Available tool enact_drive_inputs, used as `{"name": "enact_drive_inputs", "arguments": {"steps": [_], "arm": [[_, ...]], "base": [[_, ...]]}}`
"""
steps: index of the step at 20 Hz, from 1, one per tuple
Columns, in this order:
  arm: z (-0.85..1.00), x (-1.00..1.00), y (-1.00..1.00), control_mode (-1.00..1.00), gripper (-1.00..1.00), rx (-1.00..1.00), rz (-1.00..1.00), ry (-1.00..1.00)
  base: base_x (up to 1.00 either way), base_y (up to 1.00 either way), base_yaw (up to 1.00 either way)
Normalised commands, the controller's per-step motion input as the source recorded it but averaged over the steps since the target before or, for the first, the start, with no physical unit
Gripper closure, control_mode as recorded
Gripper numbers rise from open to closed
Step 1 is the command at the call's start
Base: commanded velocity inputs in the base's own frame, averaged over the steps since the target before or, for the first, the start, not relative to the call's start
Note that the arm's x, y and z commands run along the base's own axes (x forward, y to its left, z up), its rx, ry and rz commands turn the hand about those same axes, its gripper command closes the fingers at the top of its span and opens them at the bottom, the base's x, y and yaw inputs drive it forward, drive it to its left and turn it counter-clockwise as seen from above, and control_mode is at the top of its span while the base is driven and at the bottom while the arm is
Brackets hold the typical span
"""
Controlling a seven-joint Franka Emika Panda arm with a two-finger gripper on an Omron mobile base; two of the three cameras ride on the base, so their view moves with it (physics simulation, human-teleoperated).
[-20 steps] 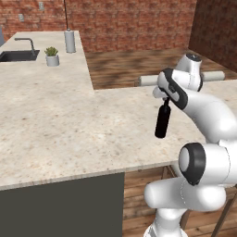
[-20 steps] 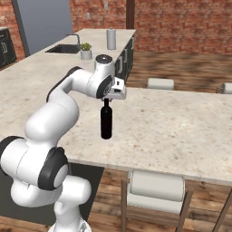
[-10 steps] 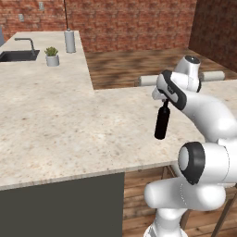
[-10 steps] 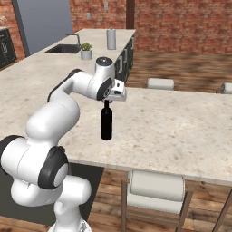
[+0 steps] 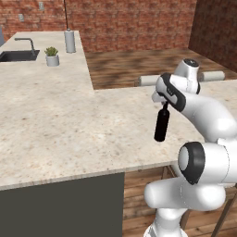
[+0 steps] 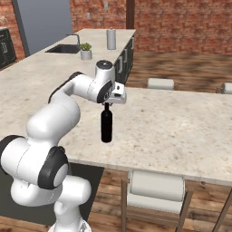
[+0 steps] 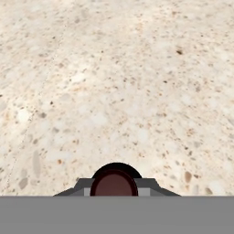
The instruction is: Move the drinks to the dining counter.
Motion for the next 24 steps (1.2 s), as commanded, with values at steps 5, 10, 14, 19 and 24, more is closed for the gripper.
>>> {"name": "enact_drive_inputs", "arguments": {"steps": [5, 10, 14, 19, 24], "arm": [[-0.05, 0.0, 0.0, -1.0, 1.0, 0.0, 0.0, 0.0], [-0.02, 0.0, 0.0, -1.0, 1.0, 0.0, 0.0, 0.0], [-0.15, 0.0, 0.0, -1.0, 1.0, 0.0, 0.0, 0.0], [-0.17, 0.0, 0.0, -1.0, 1.0, 0.0, 0.0, 0.0], [-0.07, 0.0, 0.0, -1.0, 1.0, 0.0, 0.0, 0.0]], "base": [[0.0, 0.0, 0.0], [0.0, 0.0, 0.0], [0.0, 0.0, 0.0], [0.0, 0.0, 0.0], [0.0, 0.0, 0.0]]}}
